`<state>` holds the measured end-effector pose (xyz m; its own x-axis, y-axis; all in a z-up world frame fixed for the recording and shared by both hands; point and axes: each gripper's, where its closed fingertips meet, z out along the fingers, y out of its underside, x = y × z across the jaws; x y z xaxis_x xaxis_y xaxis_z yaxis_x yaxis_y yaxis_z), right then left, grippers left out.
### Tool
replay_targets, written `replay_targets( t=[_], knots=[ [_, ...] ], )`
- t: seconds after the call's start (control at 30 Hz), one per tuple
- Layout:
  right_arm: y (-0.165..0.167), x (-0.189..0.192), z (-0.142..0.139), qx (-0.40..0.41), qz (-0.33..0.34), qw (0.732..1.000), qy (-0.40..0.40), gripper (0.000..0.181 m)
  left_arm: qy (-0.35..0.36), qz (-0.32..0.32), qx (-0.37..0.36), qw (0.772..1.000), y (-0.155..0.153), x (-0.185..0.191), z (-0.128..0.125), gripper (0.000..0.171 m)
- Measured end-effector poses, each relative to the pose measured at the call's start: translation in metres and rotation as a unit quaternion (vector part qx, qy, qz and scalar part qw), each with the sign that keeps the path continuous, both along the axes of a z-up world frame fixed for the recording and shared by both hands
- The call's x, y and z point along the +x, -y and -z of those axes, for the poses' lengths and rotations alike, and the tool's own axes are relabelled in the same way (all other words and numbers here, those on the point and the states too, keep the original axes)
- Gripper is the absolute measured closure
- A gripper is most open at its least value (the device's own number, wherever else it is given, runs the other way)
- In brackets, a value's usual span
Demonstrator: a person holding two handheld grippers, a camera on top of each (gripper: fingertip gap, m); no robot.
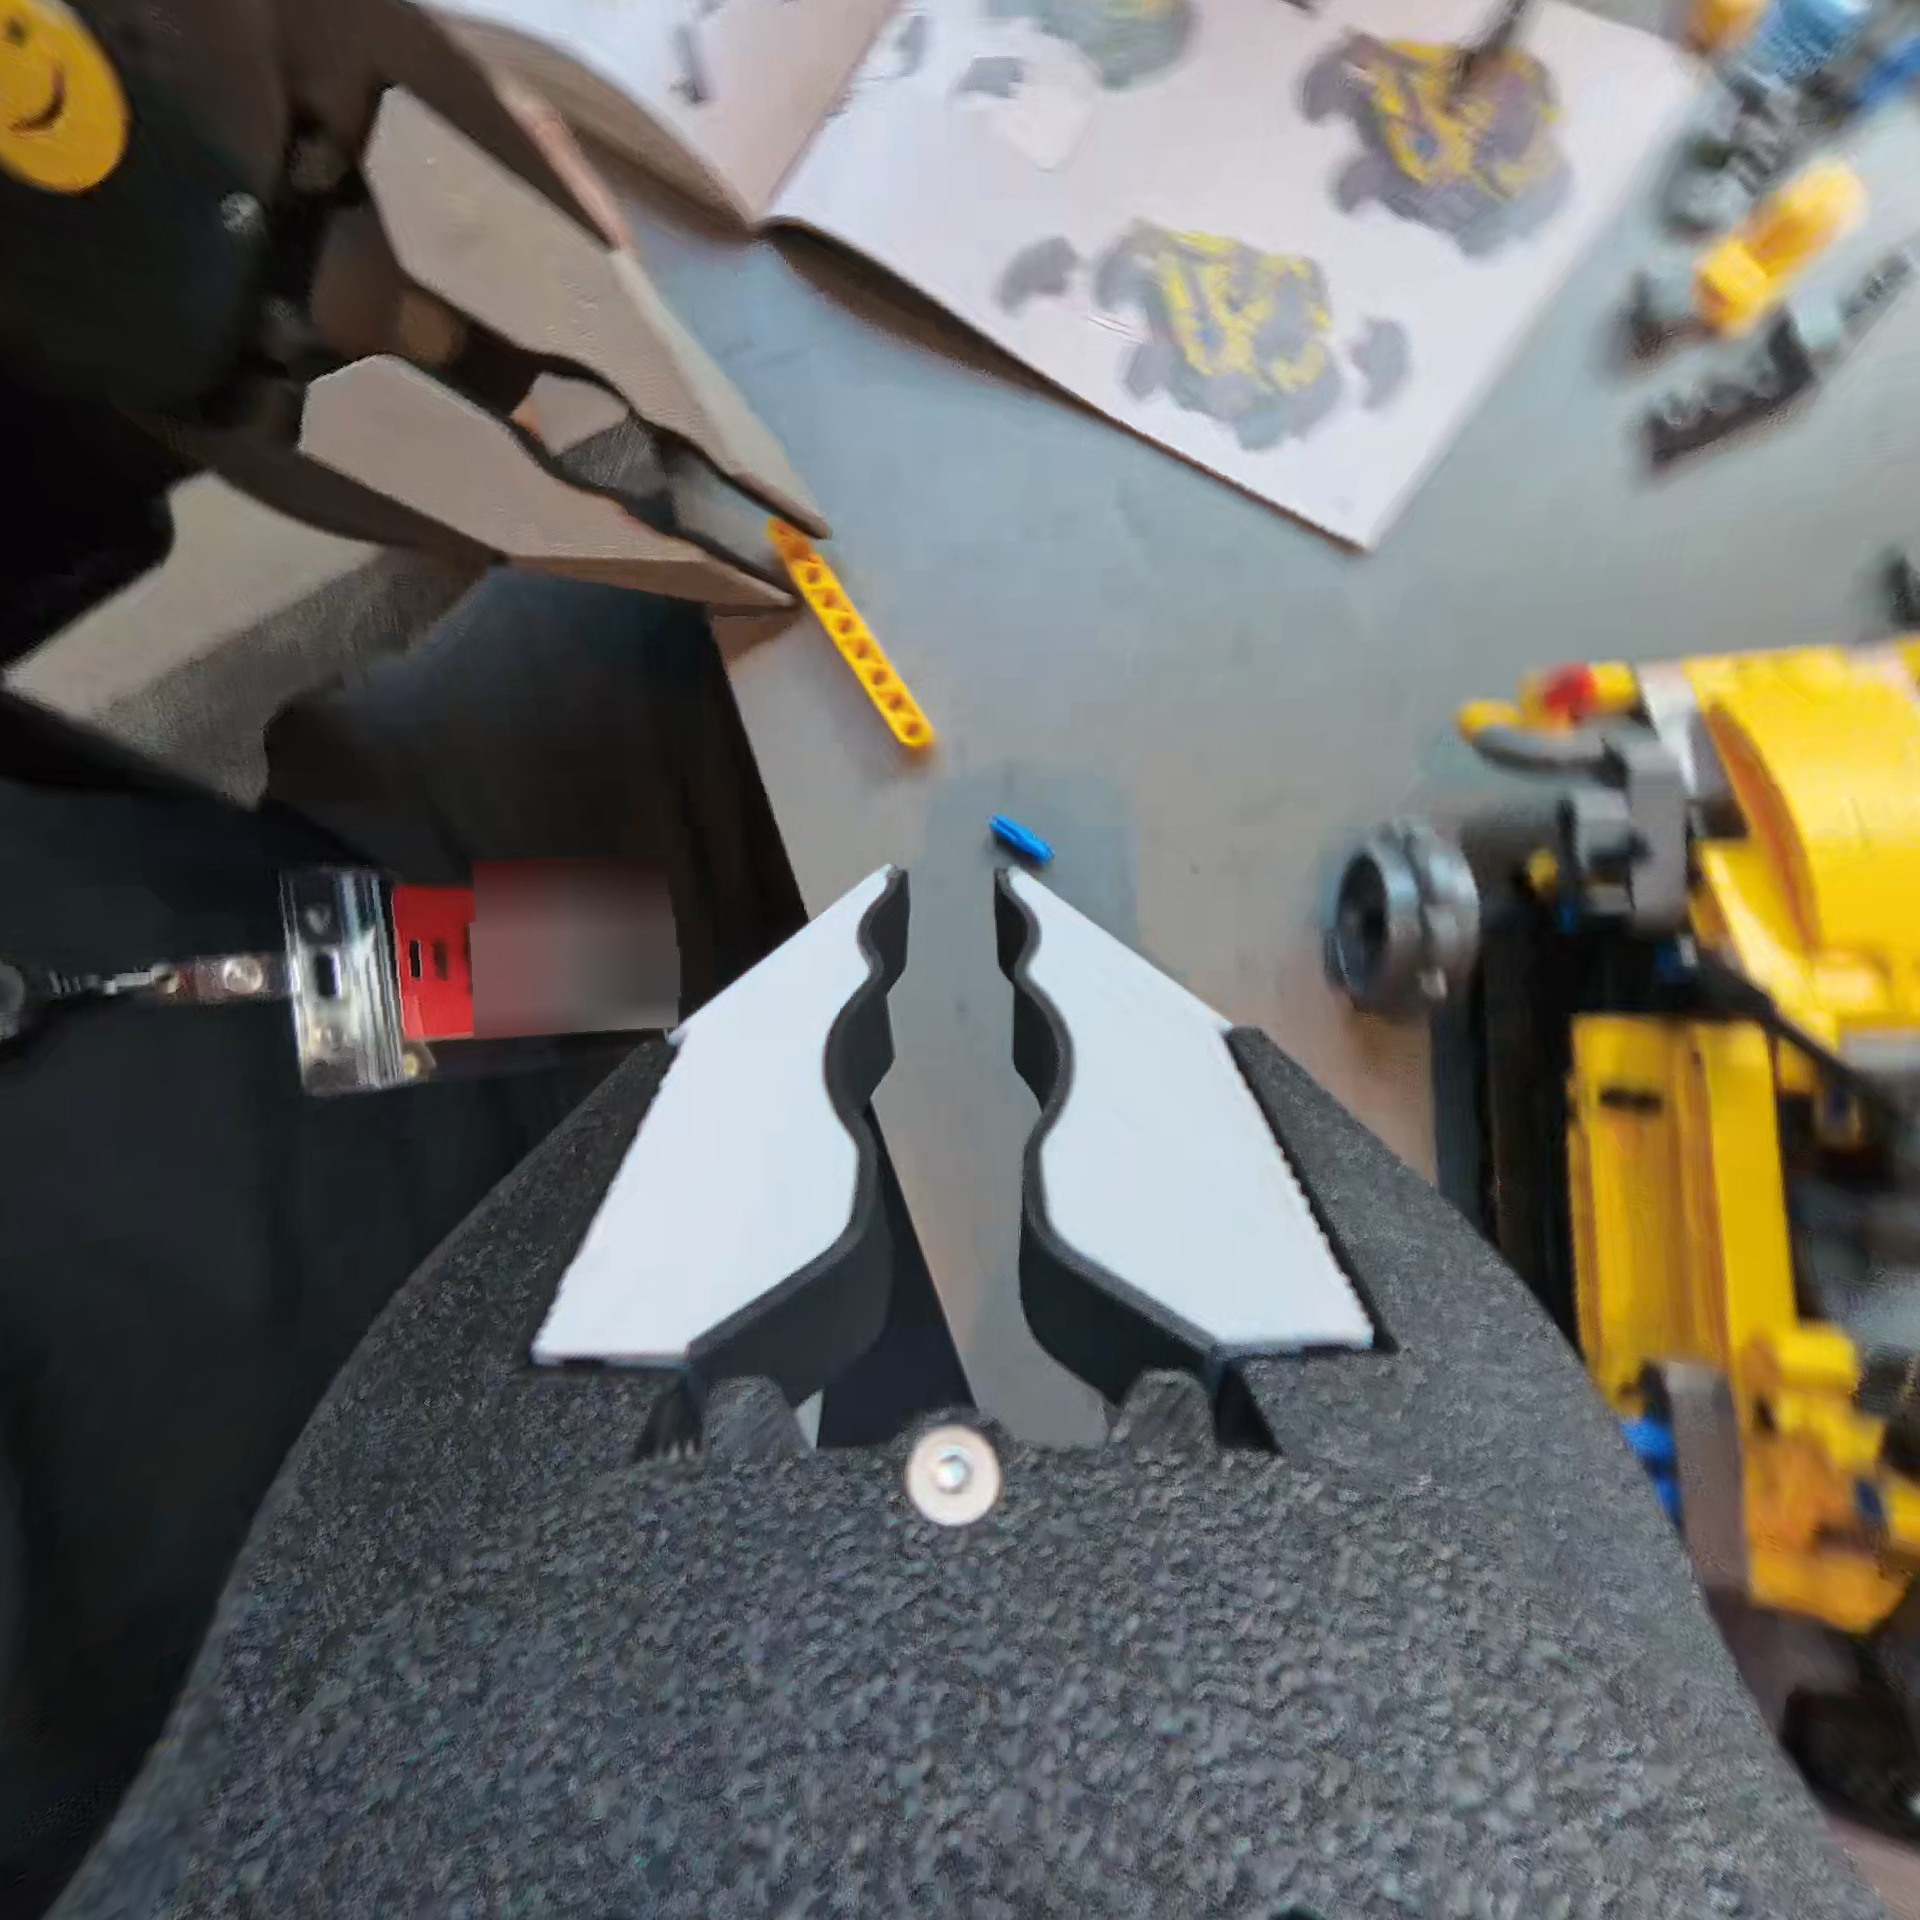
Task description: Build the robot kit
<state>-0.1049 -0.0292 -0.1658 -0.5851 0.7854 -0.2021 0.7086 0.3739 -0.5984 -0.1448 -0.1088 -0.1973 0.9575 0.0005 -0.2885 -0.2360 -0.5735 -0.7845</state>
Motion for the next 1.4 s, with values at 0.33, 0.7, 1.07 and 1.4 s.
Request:
replay_targets(
  t=[0.33,0.7,1.07,1.4],
  knots=[
    [-0.032,0.007,0.038,-0.011,0.128,0.992,-0.003,0.16,0.027,-0.012,-0.007,1.0,-0.008,0.005,0.0,0.153],
    [-0.005,0.002,0.003,-0.179,0.084,0.978,-0.071,0.177,0.066,0.009,0.088,0.994,-0.022,0.04,-0.044,0.149],
    [0.035,0.02,-0.055,-0.51,0.041,0.859,-0.019,0.178,-0.032,0.03,0.167,0.985,-0.046,0.054,-0.075,0.149],
    [0.05,0.021,-0.059,-0.609,0.066,0.79,0.009,0.177,-0.104,0.046,0.175,0.978,-0.043,0.061,-0.082,0.157]
  ],
)
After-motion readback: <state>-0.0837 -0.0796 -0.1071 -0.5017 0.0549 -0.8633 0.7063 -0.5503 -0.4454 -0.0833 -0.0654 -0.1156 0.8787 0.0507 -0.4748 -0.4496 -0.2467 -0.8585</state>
